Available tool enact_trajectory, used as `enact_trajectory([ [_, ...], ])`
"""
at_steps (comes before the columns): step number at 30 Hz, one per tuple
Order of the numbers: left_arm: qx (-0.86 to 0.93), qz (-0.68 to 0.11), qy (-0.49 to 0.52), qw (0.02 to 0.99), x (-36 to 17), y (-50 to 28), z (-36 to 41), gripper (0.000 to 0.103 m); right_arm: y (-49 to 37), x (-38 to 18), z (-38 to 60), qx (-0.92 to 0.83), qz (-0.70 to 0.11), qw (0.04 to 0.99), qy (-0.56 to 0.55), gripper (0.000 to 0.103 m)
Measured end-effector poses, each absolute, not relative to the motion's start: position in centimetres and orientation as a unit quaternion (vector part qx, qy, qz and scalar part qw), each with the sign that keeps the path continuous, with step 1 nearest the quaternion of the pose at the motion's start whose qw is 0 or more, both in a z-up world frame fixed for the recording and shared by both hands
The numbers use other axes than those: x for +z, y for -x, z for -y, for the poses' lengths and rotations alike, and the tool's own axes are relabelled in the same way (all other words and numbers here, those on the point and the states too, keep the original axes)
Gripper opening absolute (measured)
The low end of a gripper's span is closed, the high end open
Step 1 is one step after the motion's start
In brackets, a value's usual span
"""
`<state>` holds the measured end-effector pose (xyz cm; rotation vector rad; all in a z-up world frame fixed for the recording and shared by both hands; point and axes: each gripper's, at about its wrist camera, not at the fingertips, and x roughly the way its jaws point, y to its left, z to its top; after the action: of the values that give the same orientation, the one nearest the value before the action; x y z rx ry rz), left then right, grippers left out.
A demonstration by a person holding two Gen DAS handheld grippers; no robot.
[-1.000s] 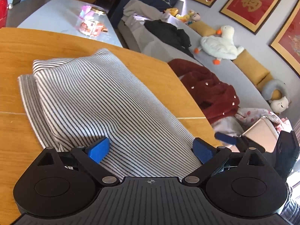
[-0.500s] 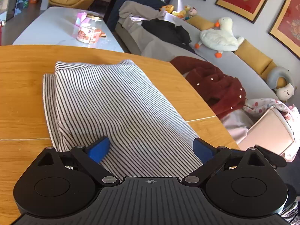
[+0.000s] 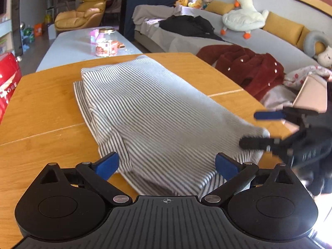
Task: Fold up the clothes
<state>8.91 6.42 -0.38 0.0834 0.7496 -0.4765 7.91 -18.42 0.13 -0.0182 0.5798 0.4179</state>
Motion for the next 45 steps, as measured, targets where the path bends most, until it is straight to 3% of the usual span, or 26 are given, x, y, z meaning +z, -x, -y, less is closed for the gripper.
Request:
enact_trajectory([
  [5, -0.224, -0.357, -0.107, 0.901, -1.2, -6.0, -6.2, 0.102, -7.9, -0.9, 16.9, 0.196, -0.307, 0.926, 0.096, 0.101],
  [8, -0.222, -0.364, -0.093, 0.9, -1.0, -5.8, -7.3, 0.102, -7.7, -1.6, 17.7, 0.216, -0.352, 0.909, 0.049, 0.101],
  [11, -0.205, -0.362, -0.093, 0.904, -0.7, -5.5, -8.3, 0.103, -5.8, -1.8, 16.8, 0.252, -0.364, 0.892, 0.091, 0.091],
  [13, -0.198, -0.363, -0.088, 0.906, -0.4, -5.3, -9.0, 0.103, -4.2, -1.0, 16.1, 0.251, -0.334, 0.898, 0.138, 0.079],
  [15, -0.189, -0.36, -0.083, 0.91, 0.0, -5.0, -9.7, 0.103, -4.1, 0.8, 16.9, 0.248, -0.311, 0.911, 0.111, 0.057],
  [16, -0.191, -0.36, -0.075, 0.91, 0.2, -4.9, -9.9, 0.103, -4.4, 1.7, 17.5, 0.245, -0.305, 0.916, 0.085, 0.052],
  [19, -0.206, -0.358, -0.044, 0.909, 0.9, -4.5, -10.1, 0.103, -5.9, 2.7, 19.6, 0.218, -0.293, 0.931, 0.028, 0.047],
  [26, -0.31, -0.338, 0.017, 0.889, 1.5, -4.3, -6.8, 0.103, -7.9, 0.1, 19.7, 0.18, -0.309, 0.932, 0.056, 0.046],
  [29, -0.317, -0.354, -0.003, 0.88, 0.2, -4.7, -5.1, 0.103, -6.8, -2.1, 19.2, 0.175, -0.327, 0.927, 0.061, 0.046],
  [37, -0.241, -0.382, -0.064, 0.89, -1.7, -4.9, -6.7, 0.103, -3.5, 1.3, 17.4, 0.227, -0.288, 0.923, 0.116, 0.046],
  [39, -0.23, -0.38, -0.056, 0.894, -1.1, -4.4, -8.3, 0.103, -2.9, 2.6, 16.5, 0.277, -0.277, 0.913, 0.114, 0.059],
  [45, -0.211, -0.358, -0.074, 0.906, 0.6, -2.6, -10.4, 0.103, -1.3, 1.0, 11.6, 0.359, -0.272, 0.871, 0.197, 0.061],
])
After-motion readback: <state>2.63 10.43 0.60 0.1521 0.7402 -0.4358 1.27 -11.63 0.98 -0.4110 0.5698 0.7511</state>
